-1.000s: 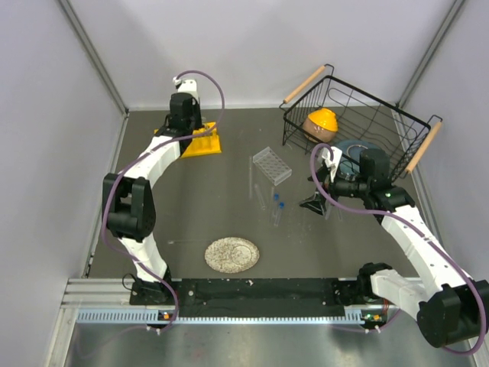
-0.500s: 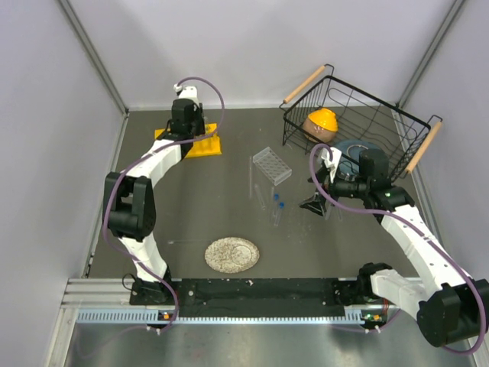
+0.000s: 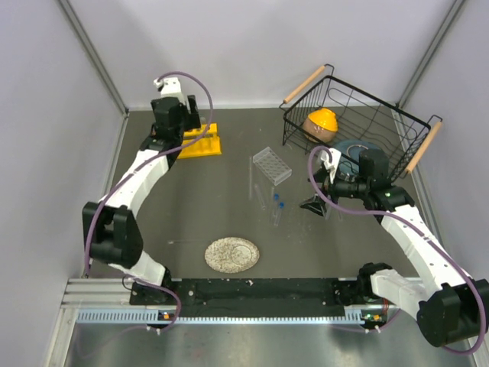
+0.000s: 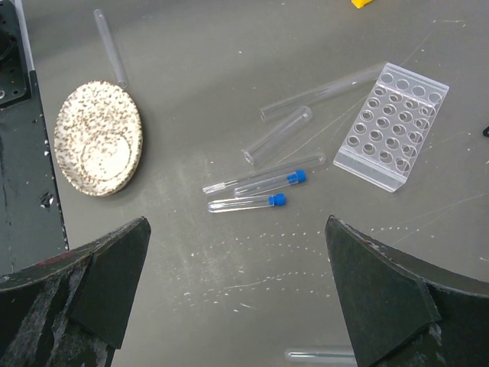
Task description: Organize the chemistry lab equipment
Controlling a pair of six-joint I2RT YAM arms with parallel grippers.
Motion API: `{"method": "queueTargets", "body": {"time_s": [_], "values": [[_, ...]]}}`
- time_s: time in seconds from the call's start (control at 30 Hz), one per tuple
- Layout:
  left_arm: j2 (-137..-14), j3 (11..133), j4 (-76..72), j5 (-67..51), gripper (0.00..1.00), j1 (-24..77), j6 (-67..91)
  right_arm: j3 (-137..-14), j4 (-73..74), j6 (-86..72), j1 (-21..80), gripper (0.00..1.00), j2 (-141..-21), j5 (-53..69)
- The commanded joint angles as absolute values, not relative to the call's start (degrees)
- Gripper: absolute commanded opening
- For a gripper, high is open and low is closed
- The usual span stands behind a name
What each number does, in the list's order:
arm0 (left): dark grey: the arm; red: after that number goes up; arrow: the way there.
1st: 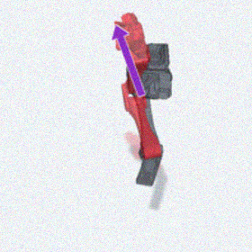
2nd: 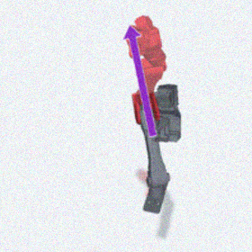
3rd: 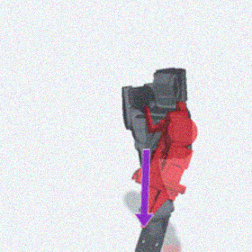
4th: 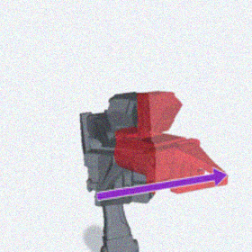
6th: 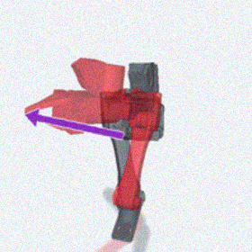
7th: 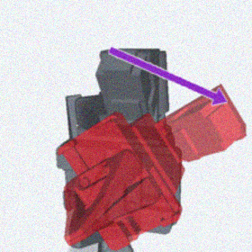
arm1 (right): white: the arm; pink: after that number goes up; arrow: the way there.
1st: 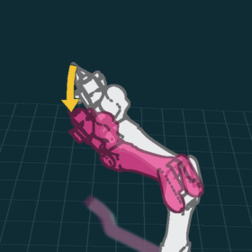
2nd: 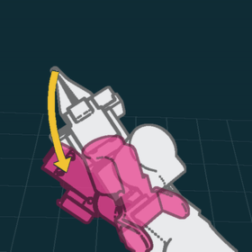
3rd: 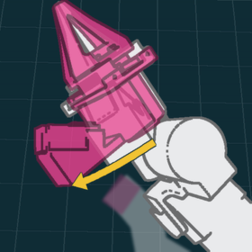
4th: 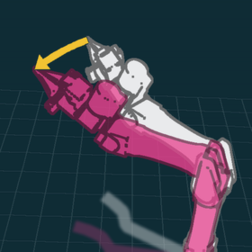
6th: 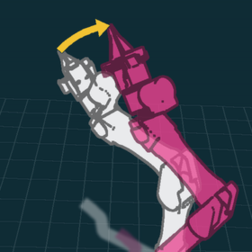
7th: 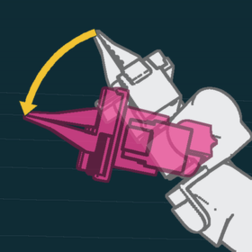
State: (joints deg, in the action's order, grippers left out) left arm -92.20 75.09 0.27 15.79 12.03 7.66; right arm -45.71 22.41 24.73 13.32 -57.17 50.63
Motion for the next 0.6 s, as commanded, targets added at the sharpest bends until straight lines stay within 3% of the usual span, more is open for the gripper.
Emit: {"method": "queueTargets", "body": {"time_s": [0.0, 0.23, 0.4, 0.57], "values": [[-83.3, 73.1, -0.5, 18.4, 0.80, 11.6, 8.7, -45.9, 22.0, 27.4, 12.8, 0.99, -56.5, 52.1], [-71.6, 67.6, 3.7, 19.2, 0.87, 11.3, 11.5, -44.8, 21.9, 29.5, 12.7, 0.99, -55.0, 52.5], [-57.7, 58.6, 6.7, 19.2, 0.99, 11.2, 16.0, -44.2, 21.8, 29.6, 11.0, 0.99, -54.4, 54.1], [-43.3, 51.0, 11.1, 15.0, 0.99, 11.1, 20.0, -43.7, 21.5, 29.2, 9.1, 0.99, -54.2, 56.6]]}}
